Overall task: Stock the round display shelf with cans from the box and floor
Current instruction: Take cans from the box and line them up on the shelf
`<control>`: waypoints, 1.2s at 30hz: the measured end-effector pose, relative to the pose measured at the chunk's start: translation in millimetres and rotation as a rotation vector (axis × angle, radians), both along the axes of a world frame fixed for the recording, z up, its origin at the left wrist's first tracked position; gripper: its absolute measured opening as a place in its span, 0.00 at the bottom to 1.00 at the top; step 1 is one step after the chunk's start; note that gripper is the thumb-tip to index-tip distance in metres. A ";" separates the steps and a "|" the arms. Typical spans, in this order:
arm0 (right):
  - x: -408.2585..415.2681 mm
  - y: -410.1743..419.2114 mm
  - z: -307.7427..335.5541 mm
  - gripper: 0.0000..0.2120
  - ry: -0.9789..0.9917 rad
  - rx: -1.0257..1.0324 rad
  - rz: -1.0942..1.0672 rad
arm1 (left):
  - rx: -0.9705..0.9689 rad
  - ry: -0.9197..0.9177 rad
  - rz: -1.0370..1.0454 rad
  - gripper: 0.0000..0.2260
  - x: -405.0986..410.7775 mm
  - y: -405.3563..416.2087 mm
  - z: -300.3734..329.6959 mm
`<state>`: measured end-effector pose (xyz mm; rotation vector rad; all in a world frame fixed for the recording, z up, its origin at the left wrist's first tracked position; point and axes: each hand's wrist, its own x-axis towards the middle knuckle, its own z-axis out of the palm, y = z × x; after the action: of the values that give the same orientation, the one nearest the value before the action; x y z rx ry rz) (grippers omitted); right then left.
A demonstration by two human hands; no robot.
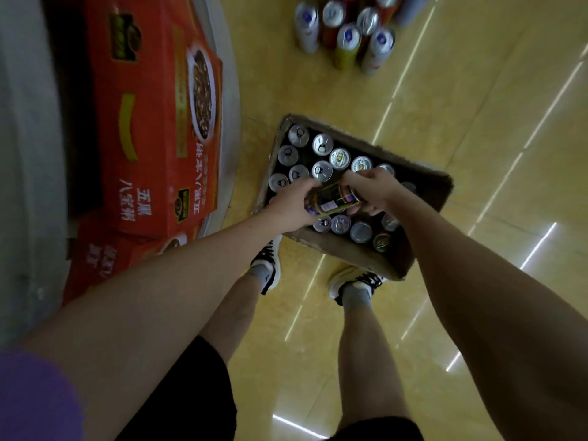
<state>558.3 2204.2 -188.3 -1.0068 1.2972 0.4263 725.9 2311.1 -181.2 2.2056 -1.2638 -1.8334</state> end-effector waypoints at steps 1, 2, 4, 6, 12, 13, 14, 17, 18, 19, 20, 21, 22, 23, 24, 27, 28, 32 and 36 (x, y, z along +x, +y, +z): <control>1.3 -3.1 17.3 0.15 -0.027 0.010 0.022 | -0.007 0.016 -0.007 0.33 -0.1 -3.6 15.6; 2.1 -4.2 27.7 0.14 -0.064 0.035 0.034 | 0.001 0.037 -0.008 0.32 -0.9 -6.2 23.2; 5.5 -13.1 69.8 0.15 -0.102 0.035 0.076 | 0.019 0.073 -0.004 0.30 3.2 -15.8 59.8; 9.8 -24.3 113.4 0.18 -0.102 0.001 0.098 | 0.042 0.114 -0.019 0.30 6.3 -26.6 99.9; 26.5 -52.3 267.7 0.23 -0.015 -0.138 0.181 | 0.043 0.216 0.073 0.34 12.6 -58.3 242.4; 29.4 -57.8 299.1 0.23 -0.008 -0.161 0.186 | 0.023 0.227 0.083 0.34 14.7 -64.8 270.9; 32.4 -63.8 330.1 0.23 -0.009 -0.195 0.187 | 0.000 0.235 0.096 0.33 17.5 -70.3 296.5; 38.9 -80.3 425.6 0.22 -0.074 -0.345 0.153 | -0.108 0.284 0.144 0.30 27.1 -88.7 359.2; 40.4 -84.8 456.6 0.22 -0.094 -0.404 0.138 | -0.154 0.303 0.160 0.33 33.3 -98.7 371.3; 41.6 -88.6 486.6 0.22 -0.108 -0.465 0.125 | -0.202 0.317 0.161 0.36 38.5 -108.3 389.3; 42.3 -92.8 513.5 0.22 -0.122 -0.522 0.112 | -0.245 0.327 0.165 0.36 43.1 -117.5 414.3; 42.6 -96.9 539.0 0.22 -0.136 -0.573 0.102 | -0.280 0.336 0.171 0.33 45.8 -123.4 447.2; 42.8 -100.9 563.6 0.23 -0.148 -0.621 0.099 | -0.314 0.354 0.172 0.29 46.5 -126.0 486.2; 42.5 -103.9 586.7 0.24 -0.157 -0.662 0.098 | -0.351 0.370 0.159 0.25 46.9 -128.3 518.1; 42.4 -107.4 608.4 0.24 -0.161 -0.698 0.095 | -0.382 0.387 0.139 0.22 46.6 -131.5 542.3; 44.0 -113.7 673.9 0.21 -0.172 -0.812 0.036 | -0.468 0.464 0.132 0.20 45.2 -144.0 605.0; 44.5 -115.8 695.4 0.20 -0.177 -0.859 -0.008 | -0.493 0.485 0.136 0.19 44.4 -151.0 625.3; 39.7 -117.5 776.1 0.20 -0.233 -1.076 -0.134 | -0.605 0.573 0.112 0.14 33.7 -174.3 704.9; 20.4 -124.1 847.0 0.24 -0.309 -1.254 -0.244 | -0.735 0.616 0.081 0.15 18.4 -191.8 781.6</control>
<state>578.7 2080.1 658.7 -1.7975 1.3344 -0.8322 744.3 2119.3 600.4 1.1791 -1.3584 -1.4826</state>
